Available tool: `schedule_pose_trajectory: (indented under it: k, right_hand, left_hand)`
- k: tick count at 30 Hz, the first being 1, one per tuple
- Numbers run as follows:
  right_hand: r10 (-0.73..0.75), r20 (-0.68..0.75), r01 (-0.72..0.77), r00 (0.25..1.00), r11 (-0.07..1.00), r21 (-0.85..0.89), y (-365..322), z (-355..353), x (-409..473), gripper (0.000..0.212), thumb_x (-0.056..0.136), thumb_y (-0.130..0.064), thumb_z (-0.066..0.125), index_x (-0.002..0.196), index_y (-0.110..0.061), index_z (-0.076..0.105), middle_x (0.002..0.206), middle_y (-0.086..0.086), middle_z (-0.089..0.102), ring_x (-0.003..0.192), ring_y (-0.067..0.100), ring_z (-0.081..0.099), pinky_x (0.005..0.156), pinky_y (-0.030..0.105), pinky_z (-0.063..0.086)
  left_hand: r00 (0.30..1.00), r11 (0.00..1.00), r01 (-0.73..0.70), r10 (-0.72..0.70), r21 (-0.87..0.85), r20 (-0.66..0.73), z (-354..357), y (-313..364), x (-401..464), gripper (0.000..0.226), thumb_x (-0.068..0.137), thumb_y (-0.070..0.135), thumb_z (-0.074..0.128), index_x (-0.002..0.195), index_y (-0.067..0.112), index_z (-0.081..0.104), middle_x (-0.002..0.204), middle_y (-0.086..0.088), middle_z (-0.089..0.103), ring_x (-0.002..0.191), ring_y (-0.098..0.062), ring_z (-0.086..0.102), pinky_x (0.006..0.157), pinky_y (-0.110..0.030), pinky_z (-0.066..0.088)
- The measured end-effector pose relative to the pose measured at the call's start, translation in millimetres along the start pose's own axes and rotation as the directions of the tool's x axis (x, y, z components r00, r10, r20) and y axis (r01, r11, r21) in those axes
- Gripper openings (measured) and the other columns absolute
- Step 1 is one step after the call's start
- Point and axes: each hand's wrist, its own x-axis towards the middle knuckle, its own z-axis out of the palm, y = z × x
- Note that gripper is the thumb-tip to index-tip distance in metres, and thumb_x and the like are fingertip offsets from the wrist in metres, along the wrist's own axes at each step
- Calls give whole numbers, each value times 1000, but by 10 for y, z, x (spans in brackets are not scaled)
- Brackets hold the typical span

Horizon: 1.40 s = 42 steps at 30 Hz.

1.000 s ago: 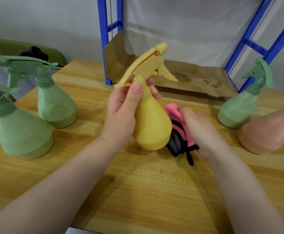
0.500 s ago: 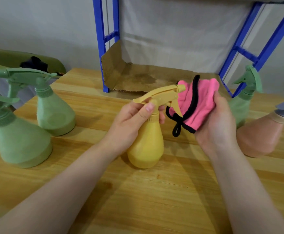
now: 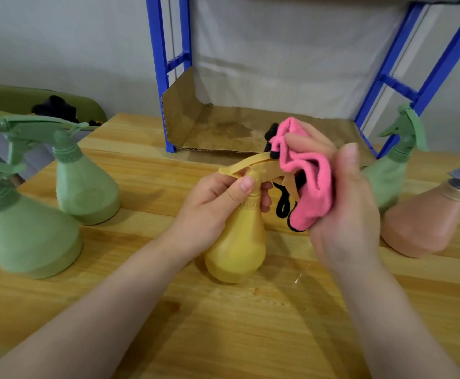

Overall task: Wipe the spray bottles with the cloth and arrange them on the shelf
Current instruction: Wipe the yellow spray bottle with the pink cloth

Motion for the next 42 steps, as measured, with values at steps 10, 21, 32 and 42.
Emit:
schedule_pose_trajectory:
  k: [10, 21, 32, 42]
  right_hand:
    - [-136, -5, 118, 991, 877, -465, 113, -40, -26, 27, 90, -37, 62, 114, -34, 48, 99, -20, 60, 86, -2, 59, 73, 15, 47]
    - [-158, -245, 61, 957, 931, -359, 55, 32, 18, 46, 107, -34, 30, 75, -22, 61, 72, -11, 69, 77, 12, 67, 78, 32, 52]
    - [371, 17, -367, 928, 923, -117, -69, 134, -43, 66, 82, -60, 36, 83, -2, 68, 62, 3, 67, 53, 9, 63, 54, 20, 51]
    - [635, 251, -679, 731, 714, 171, -96, 52, 23, 57, 91, -57, 44, 91, -5, 68, 49, -1, 58, 32, 9, 45, 35, 19, 39]
  left_hand:
    - [994, 993, -81, 74, 87, 86, 61, -6, -27, 31, 97, 16, 43, 85, -1, 67, 74, -2, 69, 71, -5, 66, 70, -16, 49]
    - [990, 988, -111, 101, 105, 98, 161, -63, -88, 42, 94, 52, 52, 93, 12, 66, 83, 1, 69, 79, -15, 67, 75, -29, 51]
    - [994, 970, 105, -103, -220, 19, 11, 103, -18, 37, 94, 26, 44, 77, 7, 72, 71, -8, 69, 65, -18, 67, 61, -30, 57]
    - [997, 953, 78, -76, -292, 16, -40, 140, -6, 39, 95, 29, 40, 83, 11, 72, 72, -7, 69, 66, -19, 67, 67, -31, 58]
